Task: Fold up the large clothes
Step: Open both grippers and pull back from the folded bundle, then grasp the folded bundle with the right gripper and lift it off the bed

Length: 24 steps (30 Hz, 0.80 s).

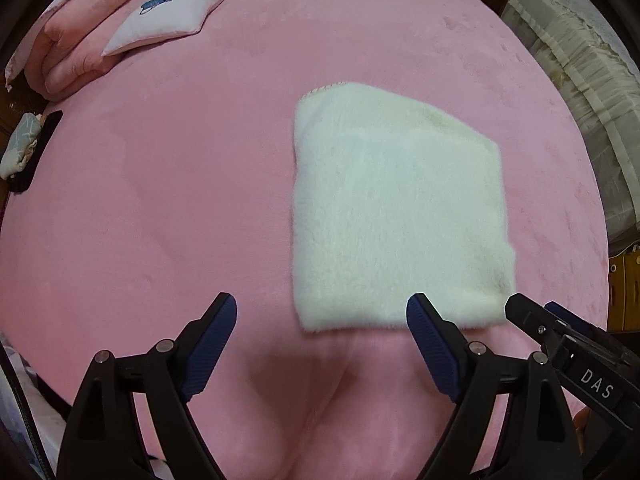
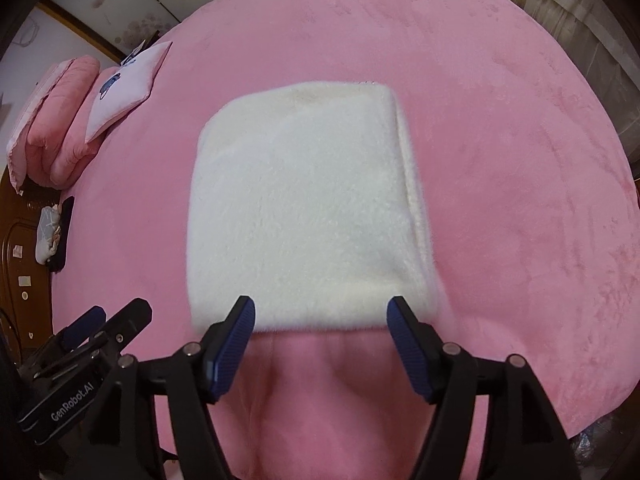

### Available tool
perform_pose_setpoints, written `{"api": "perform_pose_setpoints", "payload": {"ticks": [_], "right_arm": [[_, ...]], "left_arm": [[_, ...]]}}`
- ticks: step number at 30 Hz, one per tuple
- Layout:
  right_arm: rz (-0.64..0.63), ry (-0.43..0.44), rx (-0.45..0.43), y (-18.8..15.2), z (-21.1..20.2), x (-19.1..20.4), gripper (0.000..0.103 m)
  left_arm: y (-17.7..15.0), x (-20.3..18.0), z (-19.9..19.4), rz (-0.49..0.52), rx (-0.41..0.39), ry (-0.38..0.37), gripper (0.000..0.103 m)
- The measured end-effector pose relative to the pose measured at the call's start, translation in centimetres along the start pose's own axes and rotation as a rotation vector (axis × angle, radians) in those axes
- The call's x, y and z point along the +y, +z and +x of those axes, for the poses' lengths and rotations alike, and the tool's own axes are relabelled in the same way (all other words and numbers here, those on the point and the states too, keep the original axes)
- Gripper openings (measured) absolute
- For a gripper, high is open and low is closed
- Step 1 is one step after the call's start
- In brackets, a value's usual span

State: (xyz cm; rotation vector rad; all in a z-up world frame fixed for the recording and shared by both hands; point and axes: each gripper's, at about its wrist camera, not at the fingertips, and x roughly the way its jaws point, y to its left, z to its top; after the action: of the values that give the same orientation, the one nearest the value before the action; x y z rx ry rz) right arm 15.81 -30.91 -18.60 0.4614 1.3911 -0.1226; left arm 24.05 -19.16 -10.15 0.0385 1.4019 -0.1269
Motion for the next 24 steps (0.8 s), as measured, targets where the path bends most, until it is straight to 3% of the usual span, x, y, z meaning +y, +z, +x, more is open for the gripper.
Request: {"api": "perform_pose_setpoints", "payload": {"ticks": [3, 10, 24], "right_arm": [[-0.013, 0.014, 0.012, -0.1, -0.3, 0.5, 0.071], [-0.066, 0.005, 0.018, -1.9, -1.2, 1.0, 0.072], [-0.069, 0.023, 0.057, -1.4, -0.1, -0.1, 0.072]], "left_arm": [[-0.5, 0.4, -0.3, -0.009, 0.046, -0.011, 0.086], [-2.0, 0.6, -1.8, -0.024, 0.056, -0.017, 0.086], [-1.8, 0.2, -0.1, -0.049, 0.078, -0.005, 0.086]]}}
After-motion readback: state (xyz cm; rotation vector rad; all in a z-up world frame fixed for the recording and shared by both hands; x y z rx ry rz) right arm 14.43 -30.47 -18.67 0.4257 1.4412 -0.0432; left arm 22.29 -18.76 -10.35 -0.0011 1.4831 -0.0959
